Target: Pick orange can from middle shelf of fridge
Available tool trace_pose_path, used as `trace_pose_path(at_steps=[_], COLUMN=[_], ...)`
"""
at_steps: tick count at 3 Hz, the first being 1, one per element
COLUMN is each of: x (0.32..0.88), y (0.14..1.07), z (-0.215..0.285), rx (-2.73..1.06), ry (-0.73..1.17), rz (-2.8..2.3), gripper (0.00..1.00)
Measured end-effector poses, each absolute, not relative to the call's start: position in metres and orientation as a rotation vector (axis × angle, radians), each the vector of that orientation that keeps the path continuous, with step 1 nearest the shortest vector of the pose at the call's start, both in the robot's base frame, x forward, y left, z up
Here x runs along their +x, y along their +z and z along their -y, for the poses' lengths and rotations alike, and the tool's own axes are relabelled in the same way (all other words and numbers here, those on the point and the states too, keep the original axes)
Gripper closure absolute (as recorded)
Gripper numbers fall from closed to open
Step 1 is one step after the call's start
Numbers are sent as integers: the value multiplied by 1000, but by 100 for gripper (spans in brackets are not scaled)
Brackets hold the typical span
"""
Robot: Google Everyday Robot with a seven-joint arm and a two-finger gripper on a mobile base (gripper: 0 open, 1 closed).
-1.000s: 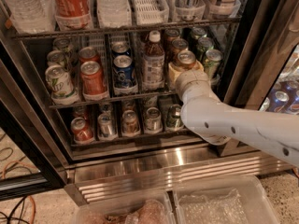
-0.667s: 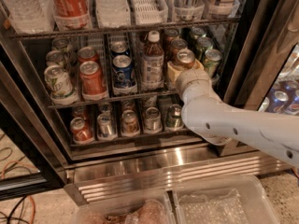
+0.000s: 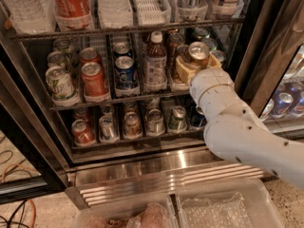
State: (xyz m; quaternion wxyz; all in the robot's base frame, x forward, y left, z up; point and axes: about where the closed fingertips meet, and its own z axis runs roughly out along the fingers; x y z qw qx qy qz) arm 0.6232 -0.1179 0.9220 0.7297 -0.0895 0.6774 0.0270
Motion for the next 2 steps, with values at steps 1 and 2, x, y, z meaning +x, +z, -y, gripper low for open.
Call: trace_pose_path(at_steps=[1, 2], x=[591, 573], y=[925, 922], z=[115, 109], rx=[-247, -291], ry=[121, 183], rz=[-1492, -1505], gripper=[100, 100])
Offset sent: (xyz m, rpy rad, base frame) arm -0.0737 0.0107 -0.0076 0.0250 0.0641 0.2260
